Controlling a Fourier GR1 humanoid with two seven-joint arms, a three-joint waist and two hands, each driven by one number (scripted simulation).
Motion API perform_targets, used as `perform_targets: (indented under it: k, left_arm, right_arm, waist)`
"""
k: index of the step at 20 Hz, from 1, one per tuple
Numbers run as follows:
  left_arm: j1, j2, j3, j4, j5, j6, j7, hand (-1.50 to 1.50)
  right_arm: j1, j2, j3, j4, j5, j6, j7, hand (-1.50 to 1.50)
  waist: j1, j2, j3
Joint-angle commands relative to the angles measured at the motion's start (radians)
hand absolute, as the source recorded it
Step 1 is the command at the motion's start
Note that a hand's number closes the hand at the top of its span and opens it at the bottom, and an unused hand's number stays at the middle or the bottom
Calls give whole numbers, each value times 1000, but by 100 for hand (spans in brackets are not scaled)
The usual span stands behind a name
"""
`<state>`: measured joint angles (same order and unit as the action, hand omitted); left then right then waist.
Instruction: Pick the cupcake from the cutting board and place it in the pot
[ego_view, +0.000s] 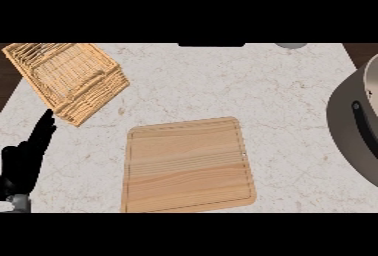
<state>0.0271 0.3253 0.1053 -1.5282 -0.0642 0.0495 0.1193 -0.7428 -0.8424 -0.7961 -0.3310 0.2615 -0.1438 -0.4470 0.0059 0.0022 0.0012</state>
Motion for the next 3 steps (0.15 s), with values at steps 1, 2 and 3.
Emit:
perform_targets:
  k: [1,2,3]
  left_arm:
    - [17,9,7,-56,-1,-13,51,0]
    - [38,-13,10,-39,-12,10,3,0]
    - [43,-25,-8,-78,-23,14,32,0]
  right_arm:
    - [121,12,-38,-71,-88,80,-39,-150]
    - [161,22,-52,-83,-111,98,-62,-150]
    - [176,8,-42,-114,-118,109,-5,-150]
  waist:
    - [-16,-8,-2]
    - [-16,-7,-2]
    - [-16,-8,-2]
